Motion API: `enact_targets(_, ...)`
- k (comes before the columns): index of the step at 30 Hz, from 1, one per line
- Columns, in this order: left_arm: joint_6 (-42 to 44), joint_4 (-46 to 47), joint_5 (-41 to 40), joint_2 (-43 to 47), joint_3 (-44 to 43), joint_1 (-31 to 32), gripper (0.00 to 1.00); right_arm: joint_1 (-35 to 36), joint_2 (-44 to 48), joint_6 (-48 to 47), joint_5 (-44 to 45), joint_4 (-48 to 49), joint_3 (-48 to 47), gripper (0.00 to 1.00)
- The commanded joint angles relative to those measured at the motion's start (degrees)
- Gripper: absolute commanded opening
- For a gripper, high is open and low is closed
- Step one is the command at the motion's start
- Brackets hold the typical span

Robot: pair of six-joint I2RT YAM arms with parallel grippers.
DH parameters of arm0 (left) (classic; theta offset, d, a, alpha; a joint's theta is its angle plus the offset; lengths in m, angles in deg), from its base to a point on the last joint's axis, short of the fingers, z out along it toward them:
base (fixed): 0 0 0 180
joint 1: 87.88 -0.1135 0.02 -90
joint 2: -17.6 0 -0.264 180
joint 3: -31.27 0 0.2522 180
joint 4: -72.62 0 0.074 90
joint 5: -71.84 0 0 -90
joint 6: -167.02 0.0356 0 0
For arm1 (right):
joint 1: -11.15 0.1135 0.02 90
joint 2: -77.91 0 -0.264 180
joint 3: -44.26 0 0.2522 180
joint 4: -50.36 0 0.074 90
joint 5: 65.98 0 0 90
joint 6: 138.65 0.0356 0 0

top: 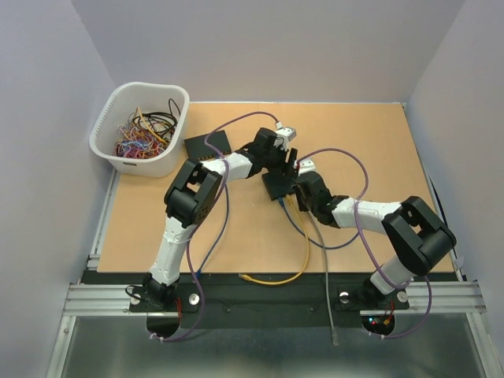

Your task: Insert the plug into the switch port

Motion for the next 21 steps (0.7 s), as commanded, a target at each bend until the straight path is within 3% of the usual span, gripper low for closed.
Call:
enact_targets(1,-1.05,-10.58,-0.45,-1.77,-0.51,2.49,0.74,0.93,3.77,2.89,-1.73,8.54,0.30,0.00)
enact_targets(9,-1.66,-10.75,-3.61,-0.46,-1.04,1.70,0.74,0.84,5.88,5.26,-2.79,7.05,2.05,0.00)
enact_targets(16,-2.81,-10.84,-10.02,8.93,-2.00,1.35,0.74,0.84,5.36,6.50,-2.88,6.87,3.03,0.00)
enact_targets(21,-1.75,-12.94,-12.76,10.62,-5.16,0.38,0.76,0.84,4.30,7.28,-3.23,6.78,3.03,0.00)
